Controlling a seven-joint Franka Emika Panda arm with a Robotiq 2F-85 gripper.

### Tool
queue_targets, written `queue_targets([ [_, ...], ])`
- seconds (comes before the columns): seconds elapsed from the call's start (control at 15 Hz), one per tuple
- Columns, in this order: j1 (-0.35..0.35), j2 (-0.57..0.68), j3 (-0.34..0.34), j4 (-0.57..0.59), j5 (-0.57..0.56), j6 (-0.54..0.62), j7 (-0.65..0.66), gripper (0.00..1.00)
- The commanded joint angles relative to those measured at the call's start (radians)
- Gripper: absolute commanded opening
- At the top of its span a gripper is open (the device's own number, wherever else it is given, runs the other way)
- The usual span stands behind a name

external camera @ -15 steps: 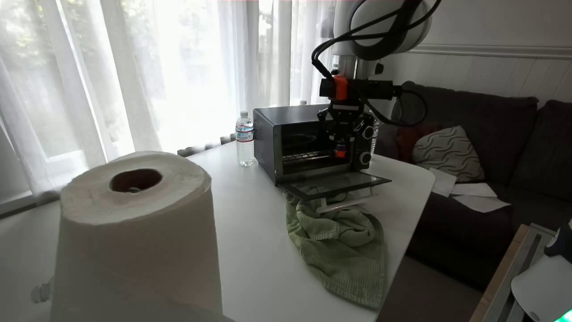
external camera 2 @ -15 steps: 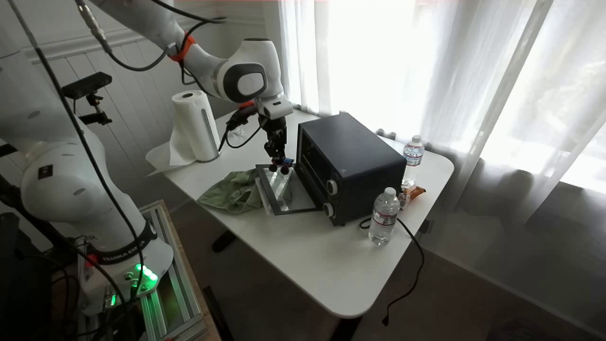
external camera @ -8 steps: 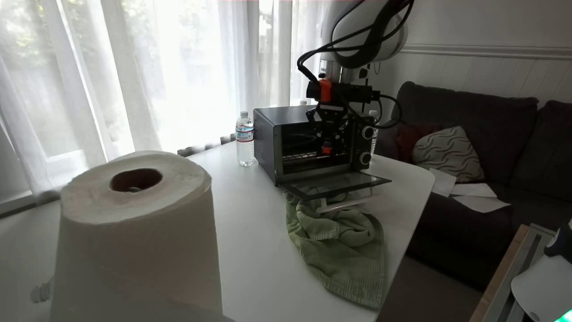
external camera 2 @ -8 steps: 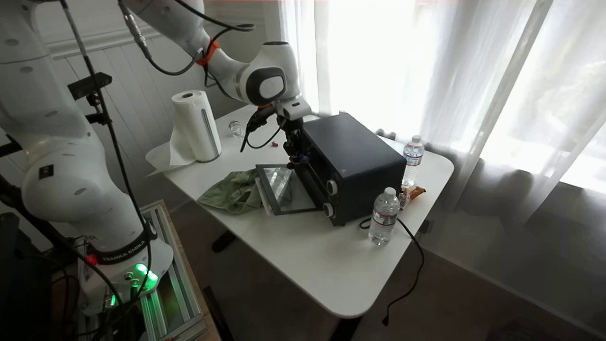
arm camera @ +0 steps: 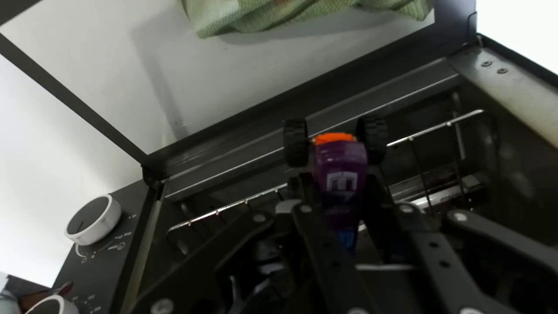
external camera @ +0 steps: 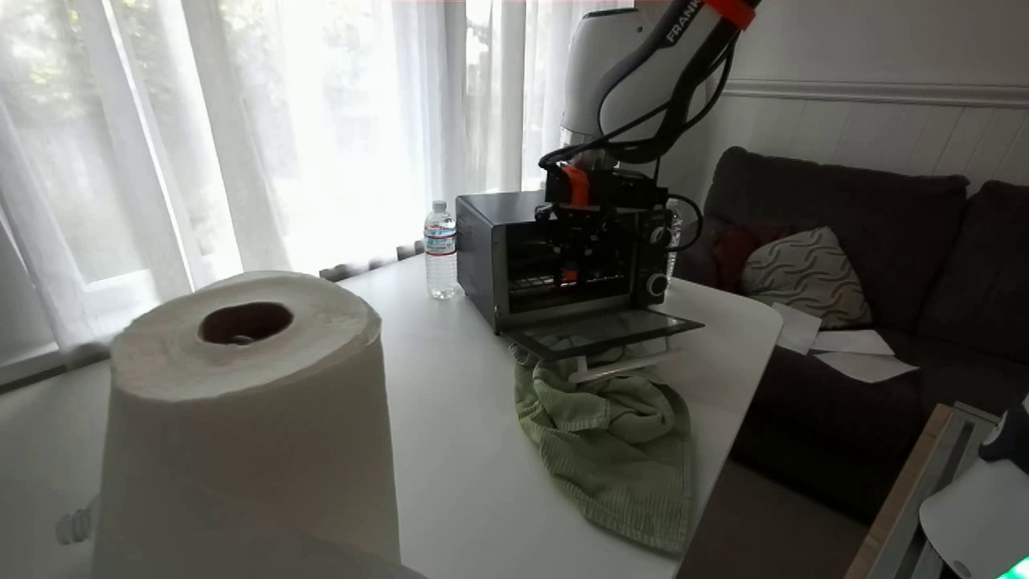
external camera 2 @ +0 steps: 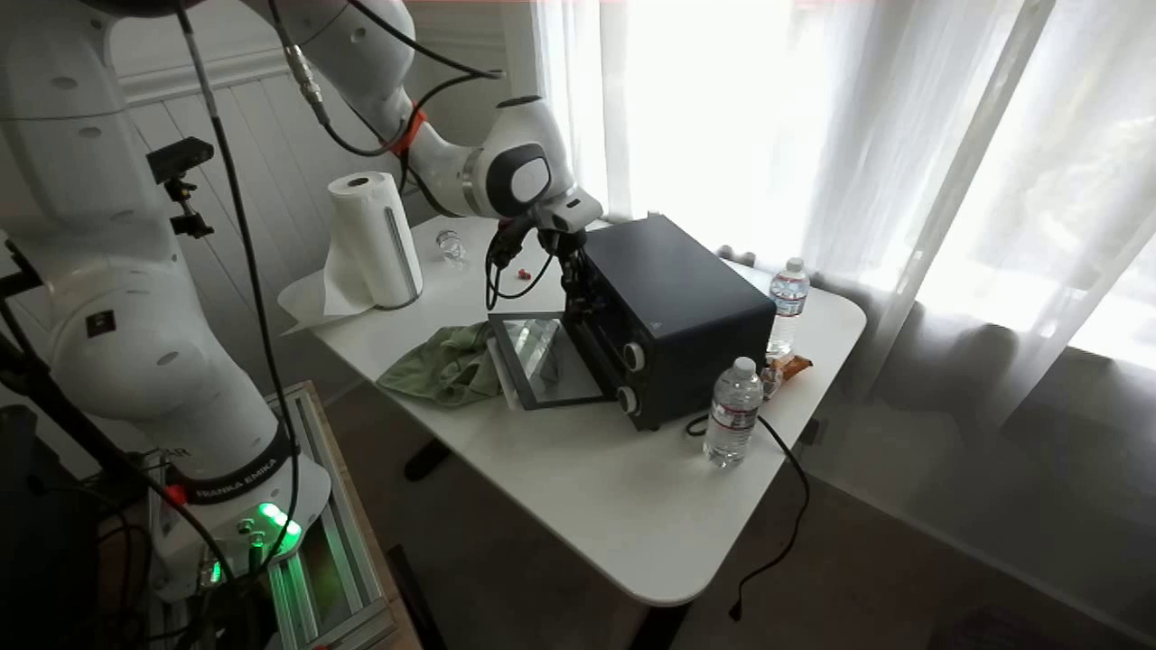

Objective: Put the toy car inside the oven

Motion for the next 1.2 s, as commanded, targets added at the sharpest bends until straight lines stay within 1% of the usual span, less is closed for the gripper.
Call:
queue_targets([
  [0.0, 0.045, 0.021, -0.064, 0.001, -0.099, 0.082, 0.027, 0.07],
  [0.13, 0.064, 0.03, -0.089, -0.002, -0.142, 0.107, 0.035, 0.07],
  [0.2, 0.055, 0.034, -0.083, -0.005, -0.177, 0.124, 0.047, 0.07],
  [0.47, 0.077, 0.052, -0.13, -0.005, -0.315, 0.19, 0.103, 0.07],
  [0.8, 0.12, 0.071, -0.193, 0.009, -0.482, 0.238, 0.209, 0.07],
  [0.93, 0.145, 0.077, -0.224, 0.019, -0.551, 0.254, 0.27, 0.07],
  [1.0, 0.16, 0.079, -0.242, 0.025, -0.591, 0.259, 0.307, 0.14],
  [1.07, 0.169, 0.08, -0.25, 0.026, -0.616, 0.261, 0.331, 0.12],
  [1.13, 0.18, 0.081, -0.263, 0.03, -0.648, 0.263, 0.364, 0.14],
])
